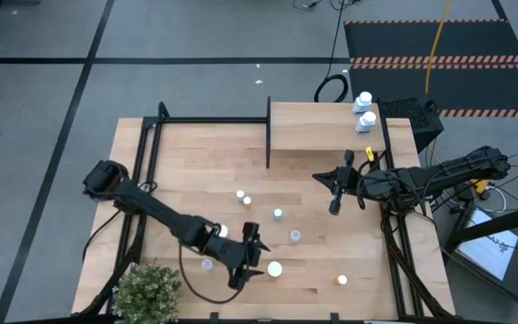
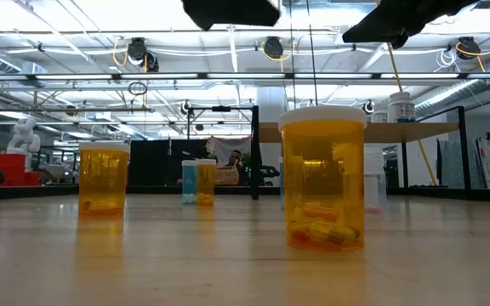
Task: Pick and place medicine bottles onto shelf by color
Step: Put the bottom large orange pill bottle on the shelf
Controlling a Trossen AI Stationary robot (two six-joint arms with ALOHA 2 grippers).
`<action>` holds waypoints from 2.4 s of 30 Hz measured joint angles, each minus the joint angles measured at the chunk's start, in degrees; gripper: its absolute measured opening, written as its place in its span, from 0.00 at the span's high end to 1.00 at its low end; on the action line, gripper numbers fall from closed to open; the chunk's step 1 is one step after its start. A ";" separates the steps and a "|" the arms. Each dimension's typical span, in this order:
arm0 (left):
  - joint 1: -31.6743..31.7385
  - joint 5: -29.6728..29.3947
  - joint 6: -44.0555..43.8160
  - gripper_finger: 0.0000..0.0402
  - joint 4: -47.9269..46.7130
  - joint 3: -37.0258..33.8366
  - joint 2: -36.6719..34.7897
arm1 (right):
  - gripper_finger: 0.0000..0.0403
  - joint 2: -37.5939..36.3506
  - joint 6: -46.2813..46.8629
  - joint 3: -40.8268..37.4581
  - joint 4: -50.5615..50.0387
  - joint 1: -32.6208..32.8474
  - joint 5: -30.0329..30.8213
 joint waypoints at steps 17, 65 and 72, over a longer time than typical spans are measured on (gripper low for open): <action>0.95 4.72 -1.32 0.17 7.20 -0.02 8.68 | 1.00 0.00 0.08 0.00 -0.27 0.00 0.00; 2.41 6.13 1.00 0.17 13.17 -0.09 14.42 | 1.00 0.02 0.09 0.00 -0.25 0.00 0.02; 2.71 6.13 1.24 0.17 13.10 -0.09 14.40 | 1.00 0.00 0.04 0.00 -0.23 0.00 0.04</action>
